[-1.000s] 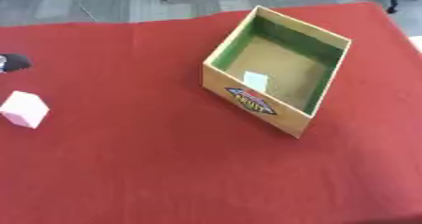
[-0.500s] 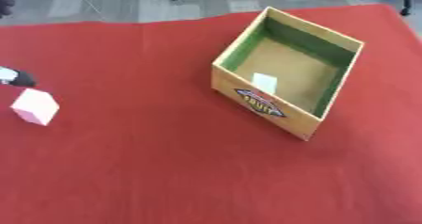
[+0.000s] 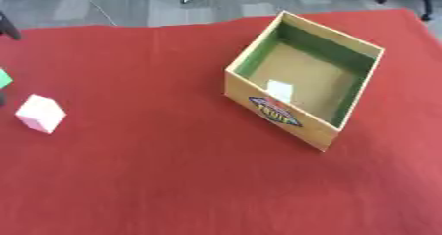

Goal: Pick up the objects with one hand, pass them to the other hand, and then place them into the box on the other side of the table.

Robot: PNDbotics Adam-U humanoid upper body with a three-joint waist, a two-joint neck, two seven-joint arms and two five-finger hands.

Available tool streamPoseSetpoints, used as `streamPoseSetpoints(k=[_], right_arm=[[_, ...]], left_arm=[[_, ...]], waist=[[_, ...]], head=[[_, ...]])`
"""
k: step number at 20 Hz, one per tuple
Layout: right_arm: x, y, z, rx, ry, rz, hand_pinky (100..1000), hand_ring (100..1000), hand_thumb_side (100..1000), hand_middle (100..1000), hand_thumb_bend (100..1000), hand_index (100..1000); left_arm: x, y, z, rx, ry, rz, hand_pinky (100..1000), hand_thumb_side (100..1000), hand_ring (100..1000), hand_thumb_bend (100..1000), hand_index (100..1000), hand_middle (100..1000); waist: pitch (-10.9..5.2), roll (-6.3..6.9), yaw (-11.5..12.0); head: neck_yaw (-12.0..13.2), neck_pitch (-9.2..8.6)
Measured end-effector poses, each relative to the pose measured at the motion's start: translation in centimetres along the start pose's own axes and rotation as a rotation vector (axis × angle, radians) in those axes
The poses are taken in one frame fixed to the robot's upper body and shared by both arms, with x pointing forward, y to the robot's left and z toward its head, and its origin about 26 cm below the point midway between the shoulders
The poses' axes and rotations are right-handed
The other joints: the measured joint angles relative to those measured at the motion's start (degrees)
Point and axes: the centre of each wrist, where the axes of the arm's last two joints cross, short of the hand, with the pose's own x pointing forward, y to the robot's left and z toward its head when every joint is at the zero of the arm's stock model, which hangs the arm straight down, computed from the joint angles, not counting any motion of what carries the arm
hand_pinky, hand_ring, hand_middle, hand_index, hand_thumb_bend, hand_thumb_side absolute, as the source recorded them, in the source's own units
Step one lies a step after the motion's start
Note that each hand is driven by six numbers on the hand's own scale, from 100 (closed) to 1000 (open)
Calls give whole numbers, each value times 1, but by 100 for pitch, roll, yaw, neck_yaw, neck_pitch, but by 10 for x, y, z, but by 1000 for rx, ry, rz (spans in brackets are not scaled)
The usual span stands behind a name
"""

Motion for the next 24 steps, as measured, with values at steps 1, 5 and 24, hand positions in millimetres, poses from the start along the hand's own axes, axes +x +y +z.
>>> streamPoseSetpoints(k=[1, 5, 24], right_arm=[[-1, 1, 1, 0, 0, -1, 878, 1000, 470, 852, 100, 1000], [-3, 2, 4, 3, 0, 3, 878, 1000, 470, 850, 100, 1000], [-10, 10, 11, 8, 18, 8, 879, 1000, 470, 848, 100, 1000]], left_arm=[[-2, 1, 0, -9, 9, -17, 844, 100, 812, 797, 744, 742], [-6, 0, -5, -23, 2, -48, 846, 100, 807, 810, 740, 733], [-15, -14, -24, -155, 3, -137, 831, 100, 811, 781, 719, 749]], waist=[[6, -15, -19], [42, -76, -46], [219, -127, -259]], head=[[18, -16], [82, -45], [198, -124]])
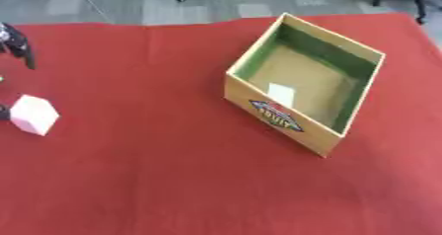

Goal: Pick up the objects with one hand, pass them to the other hand, and then place them into the box on the other side of the table.

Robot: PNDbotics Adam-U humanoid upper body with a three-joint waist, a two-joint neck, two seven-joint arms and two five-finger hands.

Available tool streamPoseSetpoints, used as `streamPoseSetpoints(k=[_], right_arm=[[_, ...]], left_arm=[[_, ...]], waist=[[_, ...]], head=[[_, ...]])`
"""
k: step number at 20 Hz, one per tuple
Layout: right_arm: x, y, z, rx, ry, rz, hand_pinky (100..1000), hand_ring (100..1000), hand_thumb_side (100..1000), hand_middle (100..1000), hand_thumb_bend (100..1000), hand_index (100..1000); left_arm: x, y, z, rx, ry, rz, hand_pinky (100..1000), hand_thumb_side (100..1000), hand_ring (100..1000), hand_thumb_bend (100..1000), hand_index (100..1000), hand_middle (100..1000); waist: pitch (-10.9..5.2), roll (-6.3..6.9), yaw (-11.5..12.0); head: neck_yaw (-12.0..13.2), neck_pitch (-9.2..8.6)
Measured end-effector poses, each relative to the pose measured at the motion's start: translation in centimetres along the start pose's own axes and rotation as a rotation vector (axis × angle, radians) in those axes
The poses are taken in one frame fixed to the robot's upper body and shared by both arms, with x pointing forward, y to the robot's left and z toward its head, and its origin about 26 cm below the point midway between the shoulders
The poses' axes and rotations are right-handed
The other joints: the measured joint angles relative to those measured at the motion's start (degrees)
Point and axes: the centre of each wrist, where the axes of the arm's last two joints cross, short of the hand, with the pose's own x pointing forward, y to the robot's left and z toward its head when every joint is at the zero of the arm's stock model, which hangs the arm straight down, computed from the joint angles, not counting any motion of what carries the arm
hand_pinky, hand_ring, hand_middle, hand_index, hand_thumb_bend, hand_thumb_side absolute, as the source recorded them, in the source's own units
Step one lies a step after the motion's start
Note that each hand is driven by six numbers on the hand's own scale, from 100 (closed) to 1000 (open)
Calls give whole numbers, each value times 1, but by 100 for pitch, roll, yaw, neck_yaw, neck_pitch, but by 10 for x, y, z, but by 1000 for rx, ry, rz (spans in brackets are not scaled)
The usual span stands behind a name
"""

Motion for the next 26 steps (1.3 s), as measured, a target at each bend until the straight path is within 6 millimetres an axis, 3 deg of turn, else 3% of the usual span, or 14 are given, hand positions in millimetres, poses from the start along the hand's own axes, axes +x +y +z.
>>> streamPoseSetpoints(k=[5, 7, 15, 26], right_arm=[[-2, 2, 2, 1, 8, 0, 884, 1000, 470, 851, 100, 1000], [-3, 3, 2, 6, 10, -1, 886, 1000, 470, 851, 100, 1000], [-6, 6, 3, 21, 14, -2, 888, 1000, 470, 846, 100, 1000], [-12, 10, 8, 31, 28, -3, 890, 1000, 470, 844, 100, 1000]], left_arm=[[-6, -4, -4, -29, 25, -3, 833, 100, 816, 790, 738, 760], [-8, -5, -6, -36, 38, -3, 833, 100, 805, 792, 687, 726], [-18, -14, -15, -59, 78, 6, 835, 100, 816, 791, 736, 763], [-35, -25, -25, -46, 149, 37, 829, 100, 814, 775, 729, 758]], waist=[[41, -1, -30], [64, -1, -51], [136, 1, -137], [205, -15, -215]], head=[[5, -17], [6, -52], [97, -153], [307, -255]])
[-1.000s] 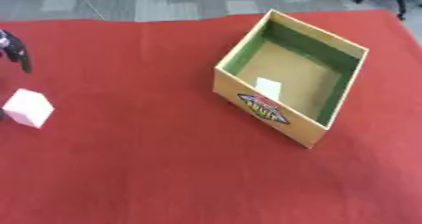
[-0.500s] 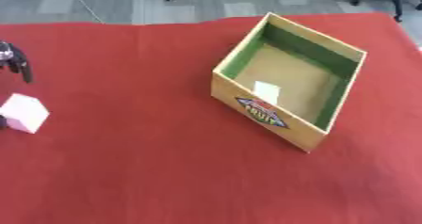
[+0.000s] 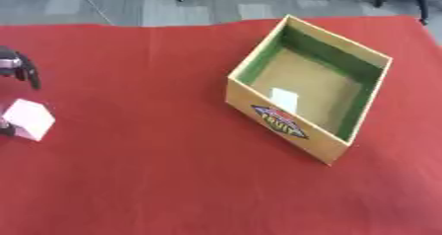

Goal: Pick up the objects with one hand, pass them to the other hand, and then place them into the box on the other side of the table.

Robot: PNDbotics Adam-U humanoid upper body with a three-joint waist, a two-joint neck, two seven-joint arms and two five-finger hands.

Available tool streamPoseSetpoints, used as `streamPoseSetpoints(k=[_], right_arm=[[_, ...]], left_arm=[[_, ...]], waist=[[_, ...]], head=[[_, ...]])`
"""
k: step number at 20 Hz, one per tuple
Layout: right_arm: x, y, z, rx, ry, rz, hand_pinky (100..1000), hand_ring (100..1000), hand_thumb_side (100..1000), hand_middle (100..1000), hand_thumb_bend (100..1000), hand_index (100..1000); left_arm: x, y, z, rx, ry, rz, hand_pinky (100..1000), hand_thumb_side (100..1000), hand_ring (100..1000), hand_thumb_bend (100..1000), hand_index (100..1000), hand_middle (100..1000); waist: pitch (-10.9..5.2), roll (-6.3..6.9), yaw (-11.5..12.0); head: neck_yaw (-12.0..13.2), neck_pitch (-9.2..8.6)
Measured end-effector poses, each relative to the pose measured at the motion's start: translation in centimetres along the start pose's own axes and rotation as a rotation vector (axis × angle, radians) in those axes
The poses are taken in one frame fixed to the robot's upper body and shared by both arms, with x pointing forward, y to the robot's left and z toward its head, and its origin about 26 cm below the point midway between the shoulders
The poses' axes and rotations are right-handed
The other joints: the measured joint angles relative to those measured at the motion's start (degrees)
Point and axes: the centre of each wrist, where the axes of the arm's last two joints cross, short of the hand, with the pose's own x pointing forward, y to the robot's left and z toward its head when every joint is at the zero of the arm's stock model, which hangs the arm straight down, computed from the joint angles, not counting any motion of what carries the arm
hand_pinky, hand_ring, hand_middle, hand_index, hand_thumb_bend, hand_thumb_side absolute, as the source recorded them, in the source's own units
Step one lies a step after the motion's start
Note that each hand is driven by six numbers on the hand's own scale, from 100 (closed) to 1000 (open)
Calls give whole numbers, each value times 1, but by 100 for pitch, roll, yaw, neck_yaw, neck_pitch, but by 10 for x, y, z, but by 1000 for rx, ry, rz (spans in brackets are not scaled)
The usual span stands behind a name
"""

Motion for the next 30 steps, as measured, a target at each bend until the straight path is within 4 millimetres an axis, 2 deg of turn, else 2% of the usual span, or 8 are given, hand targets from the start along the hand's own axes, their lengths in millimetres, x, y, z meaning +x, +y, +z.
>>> streamPoseSetpoints(k=[8, 11, 18, 22, 27, 30], right_arm=[[-3, 2, 3, 0, 11, -1, 890, 1000, 470, 844, 100, 1000], [-4, 3, 6, 2, 20, 2, 891, 1000, 470, 844, 100, 1000], [-6, 4, 8, 2, 28, 7, 892, 1000, 470, 844, 100, 1000], [-6, 4, 8, 2, 32, 8, 892, 1000, 470, 845, 100, 1000], [-6, 3, 10, -1, 36, 11, 892, 1000, 470, 845, 100, 1000], [-6, 3, 11, -2, 38, 11, 892, 1000, 470, 844, 100, 1000]], left_arm=[[-5, -6, -6, 7, 0, 33, 824, 100, 812, 741, 708, 750], [-6, -7, -7, -15, 3, 34, 821, 100, 809, 670, 693, 749], [-8, -10, -8, -59, 22, 30, 817, 100, 806, 629, 689, 747], [-9, -10, -9, -69, 30, 32, 810, 100, 799, 573, 672, 729], [-9, -10, -8, -57, 36, 38, 787, 100, 754, 519, 563, 645], [-9, -10, -8, -48, 37, 43, 777, 100, 727, 522, 513, 617]], waist=[[17, -16, -9], [29, -16, -10], [30, -12, -9], [30, -8, -2], [30, -14, -1], [30, -16, -1]], head=[[33, -44], [52, -44], [74, -44], [74, -44], [70, -44], [66, -44]])
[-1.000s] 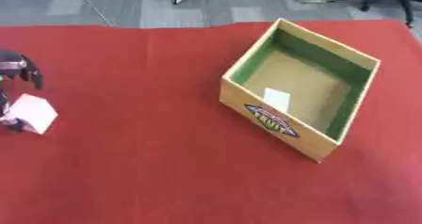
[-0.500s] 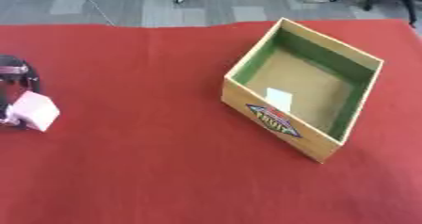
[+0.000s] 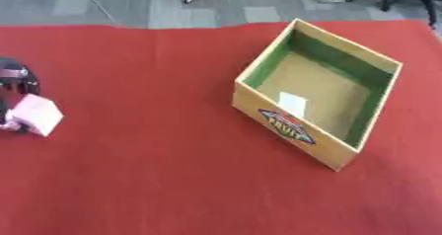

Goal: Pick up the objects with one hand, pass them to the other hand, and then place them into the box on the other side of the table.

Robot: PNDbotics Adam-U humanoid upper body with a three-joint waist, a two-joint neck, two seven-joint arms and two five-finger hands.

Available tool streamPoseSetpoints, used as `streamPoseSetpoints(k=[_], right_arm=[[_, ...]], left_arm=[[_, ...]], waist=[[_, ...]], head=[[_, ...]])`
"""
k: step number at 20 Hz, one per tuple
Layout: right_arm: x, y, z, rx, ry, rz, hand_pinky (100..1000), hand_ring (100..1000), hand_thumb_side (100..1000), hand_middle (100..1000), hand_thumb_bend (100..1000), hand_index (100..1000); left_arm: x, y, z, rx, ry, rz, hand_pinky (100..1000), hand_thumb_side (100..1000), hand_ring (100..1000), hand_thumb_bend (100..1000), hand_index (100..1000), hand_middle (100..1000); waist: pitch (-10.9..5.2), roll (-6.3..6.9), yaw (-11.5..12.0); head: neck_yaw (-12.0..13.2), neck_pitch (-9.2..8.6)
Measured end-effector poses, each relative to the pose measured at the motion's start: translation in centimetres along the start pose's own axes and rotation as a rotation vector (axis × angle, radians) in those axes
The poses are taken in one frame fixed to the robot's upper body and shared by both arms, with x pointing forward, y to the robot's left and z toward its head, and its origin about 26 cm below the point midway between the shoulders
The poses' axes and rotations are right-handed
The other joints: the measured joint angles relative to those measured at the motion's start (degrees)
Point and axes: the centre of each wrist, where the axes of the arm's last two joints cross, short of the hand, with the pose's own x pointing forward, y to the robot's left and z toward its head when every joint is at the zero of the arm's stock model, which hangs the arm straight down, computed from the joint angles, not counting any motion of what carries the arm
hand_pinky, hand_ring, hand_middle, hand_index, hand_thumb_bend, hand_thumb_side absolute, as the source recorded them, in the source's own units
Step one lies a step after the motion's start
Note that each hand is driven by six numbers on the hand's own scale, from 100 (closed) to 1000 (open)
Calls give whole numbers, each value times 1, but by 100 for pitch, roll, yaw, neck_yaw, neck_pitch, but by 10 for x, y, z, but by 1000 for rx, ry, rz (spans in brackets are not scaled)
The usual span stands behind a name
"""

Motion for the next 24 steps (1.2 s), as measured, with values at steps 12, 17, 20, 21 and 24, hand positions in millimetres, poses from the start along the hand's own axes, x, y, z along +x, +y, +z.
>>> streamPoseSetpoints(k=[12, 17, 20, 21, 24], right_arm=[[-1, -1, 2, -3, 5, -1, 893, 1000, 470, 843, 100, 1000], [-2, -1, 5, -9, 12, -4, 893, 1000, 470, 842, 100, 1000], [-1, -3, 6, -9, 16, -2, 893, 1000, 470, 842, 100, 1000], [0, -3, 7, -9, 16, -1, 893, 1000, 470, 842, 100, 1000], [1, -4, 7, -11, 16, -2, 892, 1000, 470, 841, 100, 1000]], left_arm=[[5, 11, 12, 103, -77, 118, 743, 100, 650, 438, 482, 535], [11, 22, 32, 193, -150, 180, 735, 100, 624, 399, 487, 512], [12, 24, 48, 234, -186, 197, 731, 100, 619, 395, 489, 509], [14, 25, 53, 246, -197, 199, 731, 100, 618, 394, 489, 509], [19, 24, 65, 276, -231, 202, 725, 100, 605, 380, 488, 496]], waist=[[-46, 0, 24], [-127, -2, 80], [-217, -3, 109], [-242, -4, 114], [-313, -9, 125]], head=[[-93, 31], [-127, 106], [-149, 154], [-150, 163], [-151, 201]])
